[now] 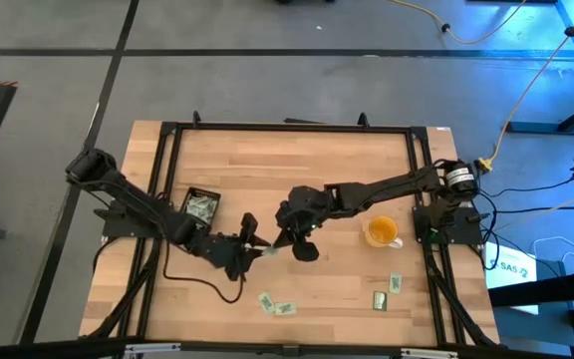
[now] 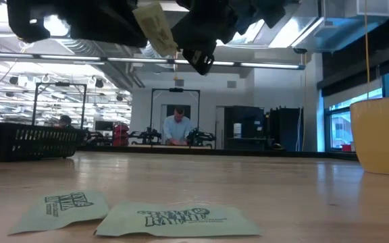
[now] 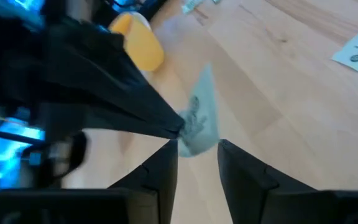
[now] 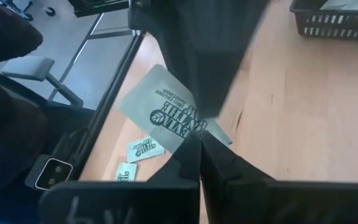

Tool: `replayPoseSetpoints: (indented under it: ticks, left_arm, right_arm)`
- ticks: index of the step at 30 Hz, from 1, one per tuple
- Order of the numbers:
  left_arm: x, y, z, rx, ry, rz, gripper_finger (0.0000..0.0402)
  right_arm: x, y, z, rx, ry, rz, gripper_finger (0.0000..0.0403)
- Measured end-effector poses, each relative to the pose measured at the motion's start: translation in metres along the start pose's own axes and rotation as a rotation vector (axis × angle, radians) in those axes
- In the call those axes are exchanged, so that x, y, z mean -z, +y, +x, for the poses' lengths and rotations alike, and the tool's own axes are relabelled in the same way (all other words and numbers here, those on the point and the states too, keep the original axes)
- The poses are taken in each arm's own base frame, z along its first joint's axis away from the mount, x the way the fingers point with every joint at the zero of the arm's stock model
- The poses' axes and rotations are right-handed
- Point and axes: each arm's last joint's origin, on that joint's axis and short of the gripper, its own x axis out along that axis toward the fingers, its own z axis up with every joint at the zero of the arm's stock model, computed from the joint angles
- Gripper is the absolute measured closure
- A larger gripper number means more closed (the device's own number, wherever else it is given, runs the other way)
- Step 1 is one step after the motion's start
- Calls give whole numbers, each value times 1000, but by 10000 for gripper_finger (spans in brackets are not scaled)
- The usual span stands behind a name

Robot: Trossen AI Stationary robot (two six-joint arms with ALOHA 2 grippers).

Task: Pick and place Stevia / Truvia into bins
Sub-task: Put the stevia packet into the black bin

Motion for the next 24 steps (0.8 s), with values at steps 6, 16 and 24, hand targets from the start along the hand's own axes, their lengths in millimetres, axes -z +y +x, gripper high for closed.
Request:
replayPoseSetpoints:
  ticks: [6,16,24]
  left_arm:
    - [-8,-6,-8,-76,-20,54,295]
    - [-11,-7,-10,-60,-55,37,325]
    - [-11,-7,-10,-60,-52,38,396]
  right_arm:
    - [0,0,0,0,0,10,403]
    - [-2,1,0,-3,-21,0,403]
    - [-2,1,0,-1,-19,-114,393]
